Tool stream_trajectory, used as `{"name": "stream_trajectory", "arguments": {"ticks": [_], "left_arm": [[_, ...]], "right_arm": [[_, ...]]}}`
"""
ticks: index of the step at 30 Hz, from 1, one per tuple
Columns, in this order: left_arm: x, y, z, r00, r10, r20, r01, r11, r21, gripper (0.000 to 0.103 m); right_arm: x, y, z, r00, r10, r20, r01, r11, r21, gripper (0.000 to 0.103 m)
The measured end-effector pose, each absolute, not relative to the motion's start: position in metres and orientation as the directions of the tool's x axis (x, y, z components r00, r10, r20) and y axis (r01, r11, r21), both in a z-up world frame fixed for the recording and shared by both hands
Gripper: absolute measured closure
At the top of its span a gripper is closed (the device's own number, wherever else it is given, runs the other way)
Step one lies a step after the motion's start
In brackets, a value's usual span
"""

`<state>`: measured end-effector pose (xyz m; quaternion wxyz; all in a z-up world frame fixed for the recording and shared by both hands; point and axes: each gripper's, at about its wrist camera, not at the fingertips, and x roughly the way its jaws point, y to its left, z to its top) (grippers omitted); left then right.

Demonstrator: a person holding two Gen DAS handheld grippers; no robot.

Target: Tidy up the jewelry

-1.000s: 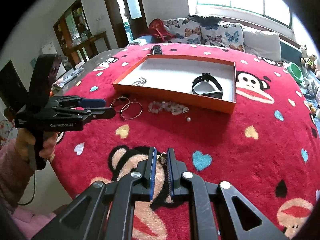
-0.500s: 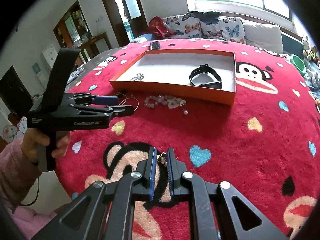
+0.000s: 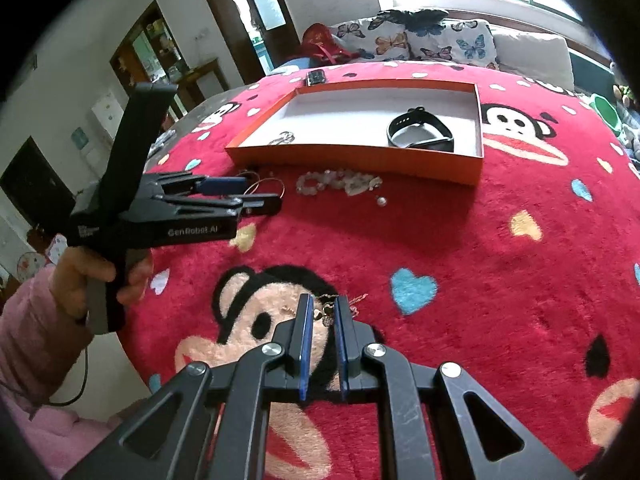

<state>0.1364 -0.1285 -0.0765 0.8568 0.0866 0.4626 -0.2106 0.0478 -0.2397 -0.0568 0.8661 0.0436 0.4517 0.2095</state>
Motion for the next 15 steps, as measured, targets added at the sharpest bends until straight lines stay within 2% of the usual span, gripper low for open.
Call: {"name": "stream_trajectory", "arguments": {"ticks": [6,15], "left_arm": [[0.135,-0.123,-0.074,0.486,-0.299,-0.821,0.448,0.892,-0.059,0.064],[0.127,-0.121,-0.069,0.492,-0.316,-0.811,0.468,0.882,-0.059,0.063]], "right_arm": [[0.048,-0.237,-0.063,0.485,0.397,-0.779,-0.324,0.909,0.261,0.09],[0.046,-0.241,-0.068,0.47,0.38,-0.797,-0.314,0.915,0.252,0.089]]}}
